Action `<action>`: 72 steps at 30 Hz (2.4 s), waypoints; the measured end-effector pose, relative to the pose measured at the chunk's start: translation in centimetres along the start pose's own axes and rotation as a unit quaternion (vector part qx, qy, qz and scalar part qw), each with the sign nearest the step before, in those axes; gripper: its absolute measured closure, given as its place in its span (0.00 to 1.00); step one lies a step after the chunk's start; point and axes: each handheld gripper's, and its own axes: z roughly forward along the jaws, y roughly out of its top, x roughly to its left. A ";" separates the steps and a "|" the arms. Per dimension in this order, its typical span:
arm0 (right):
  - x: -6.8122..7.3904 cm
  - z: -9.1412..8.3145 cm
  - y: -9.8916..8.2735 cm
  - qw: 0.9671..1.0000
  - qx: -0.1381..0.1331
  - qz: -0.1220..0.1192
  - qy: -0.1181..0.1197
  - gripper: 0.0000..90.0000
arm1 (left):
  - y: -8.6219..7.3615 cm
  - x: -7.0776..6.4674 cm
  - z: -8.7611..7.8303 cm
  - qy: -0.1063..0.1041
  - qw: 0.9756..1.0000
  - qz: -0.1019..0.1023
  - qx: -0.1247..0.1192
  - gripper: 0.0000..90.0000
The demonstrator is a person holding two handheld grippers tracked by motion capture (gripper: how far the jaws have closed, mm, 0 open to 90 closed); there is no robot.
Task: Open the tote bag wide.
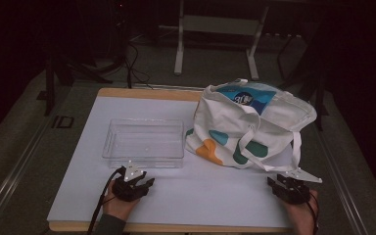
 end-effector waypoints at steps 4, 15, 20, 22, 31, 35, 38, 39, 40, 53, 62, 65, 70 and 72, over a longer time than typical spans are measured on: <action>-0.2 -0.5 0.1 1.000 -0.001 0.013 0.006 0.68 | 0.5 -0.1 -0.8 -0.014 1.000 0.004 -0.011 0.68; -1.0 -1.2 0.3 1.000 -0.010 0.017 -0.004 0.81 | 1.3 0.3 -2.3 -0.043 0.998 0.016 -0.038 0.69; -1.3 -1.8 0.9 0.999 -0.021 0.014 -0.019 0.98 | 2.0 0.0 -2.7 -0.044 0.997 0.036 -0.041 0.69; -1.5 -1.9 1.1 0.999 -0.023 0.019 -0.024 1.00 | 2.3 -0.1 -2.9 -0.048 0.997 0.038 -0.046 0.69; -2.5 -2.4 2.1 0.998 -0.030 0.035 -0.040 1.00 | 3.8 -0.1 -3.3 -0.045 0.996 0.060 -0.054 0.67; -3.1 -2.7 2.3 0.997 -0.037 0.047 -0.041 1.00 | 4.2 0.0 -3.5 -0.046 0.995 0.058 -0.066 0.67; -3.6 -3.1 2.7 0.997 -0.044 0.056 -0.036 0.99 | 4.4 0.0 -3.6 -0.045 0.995 0.064 -0.067 0.67; -3.8 -3.2 2.9 0.997 -0.045 0.058 -0.034 0.99 | 4.5 0.0 -3.6 -0.044 0.995 0.066 -0.067 0.67; -4.0 -3.2 3.1 0.997 -0.046 0.058 -0.035 0.99 | 4.6 0.0 -3.6 -0.043 0.994 0.069 -0.066 0.66; -5.0 -3.3 5.7 0.996 -0.057 0.063 -0.032 0.92 | 6.5 -0.1 -4.2 -0.037 0.992 0.093 -0.082 0.66; -5.4 -2.5 7.3 0.992 -0.073 0.102 0.022 0.78 | 8.1 -0.1 -4.4 -0.029 0.990 0.112 -0.082 0.65; -5.5 -2.1 8.0 0.992 -0.068 0.105 0.025 0.73 | 8.6 0.1 -4.3 -0.028 0.990 0.113 -0.084 0.65; -5.7 -1.7 8.7 0.990 -0.063 0.123 0.027 0.67 | 9.6 0.1 -3.9 -0.029 0.989 0.120 -0.084 0.64; -6.1 -1.5 8.7 0.988 -0.062 0.135 0.030 0.62 | 10.0 0.1 -3.7 -0.027 0.988 0.124 -0.083 0.64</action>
